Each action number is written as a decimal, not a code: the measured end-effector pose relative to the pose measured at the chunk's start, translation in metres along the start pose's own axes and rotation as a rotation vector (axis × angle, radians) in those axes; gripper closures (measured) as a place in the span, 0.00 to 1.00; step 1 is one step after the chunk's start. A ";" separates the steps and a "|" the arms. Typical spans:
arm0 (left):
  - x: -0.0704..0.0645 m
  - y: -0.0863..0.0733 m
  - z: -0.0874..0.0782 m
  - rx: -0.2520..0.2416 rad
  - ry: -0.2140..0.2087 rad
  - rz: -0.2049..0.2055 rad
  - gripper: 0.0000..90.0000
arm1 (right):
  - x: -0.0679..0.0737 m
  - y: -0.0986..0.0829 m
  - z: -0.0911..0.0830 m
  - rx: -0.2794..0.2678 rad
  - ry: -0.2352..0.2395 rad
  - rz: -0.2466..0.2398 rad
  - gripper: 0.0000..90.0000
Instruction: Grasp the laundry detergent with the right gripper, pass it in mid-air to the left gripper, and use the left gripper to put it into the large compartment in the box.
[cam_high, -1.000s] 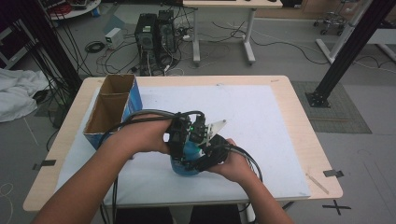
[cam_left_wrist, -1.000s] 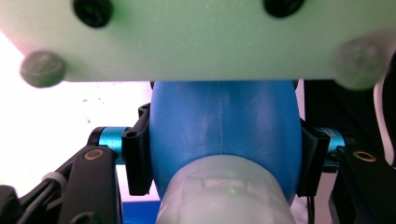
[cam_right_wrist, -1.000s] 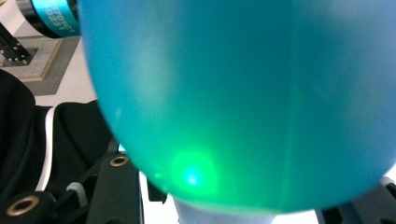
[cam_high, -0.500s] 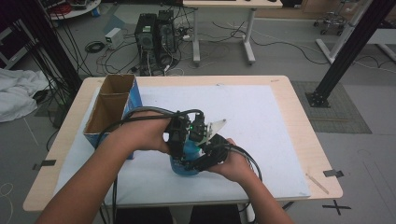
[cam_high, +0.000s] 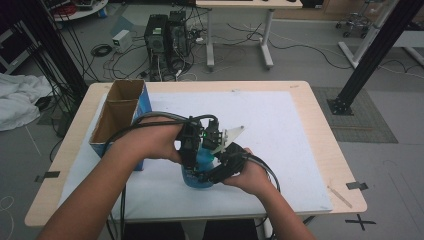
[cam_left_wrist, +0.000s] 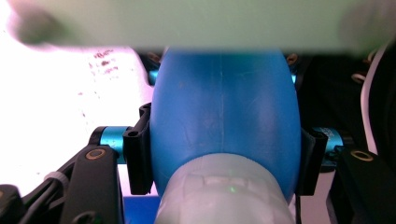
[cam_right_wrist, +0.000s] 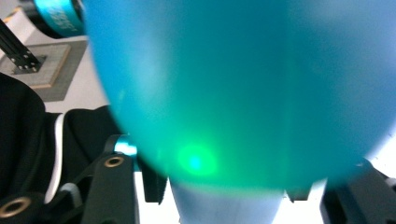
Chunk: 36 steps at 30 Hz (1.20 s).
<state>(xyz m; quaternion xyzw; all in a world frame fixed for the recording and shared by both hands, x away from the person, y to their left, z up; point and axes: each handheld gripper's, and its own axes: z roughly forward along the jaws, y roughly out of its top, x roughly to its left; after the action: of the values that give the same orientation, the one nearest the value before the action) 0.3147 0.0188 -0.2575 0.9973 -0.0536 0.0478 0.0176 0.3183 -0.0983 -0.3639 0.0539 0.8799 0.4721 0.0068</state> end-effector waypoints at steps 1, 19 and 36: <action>0.000 0.000 0.001 0.006 0.003 -0.005 0.43 | -0.002 -0.001 -0.004 -0.006 0.010 0.021 0.42; 0.009 -0.013 -0.012 0.003 -0.004 -0.057 0.43 | -0.008 -0.005 -0.016 -0.001 -0.023 0.052 0.26; 0.019 -0.032 -0.026 -0.001 -0.028 -0.125 0.43 | -0.014 -0.005 -0.023 0.047 -0.037 0.081 0.25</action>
<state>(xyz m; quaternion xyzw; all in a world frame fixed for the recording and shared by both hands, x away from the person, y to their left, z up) 0.3349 0.0494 -0.2302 0.9992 0.0085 0.0327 0.0205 0.3300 -0.1217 -0.3564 0.0983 0.8876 0.4500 0.0025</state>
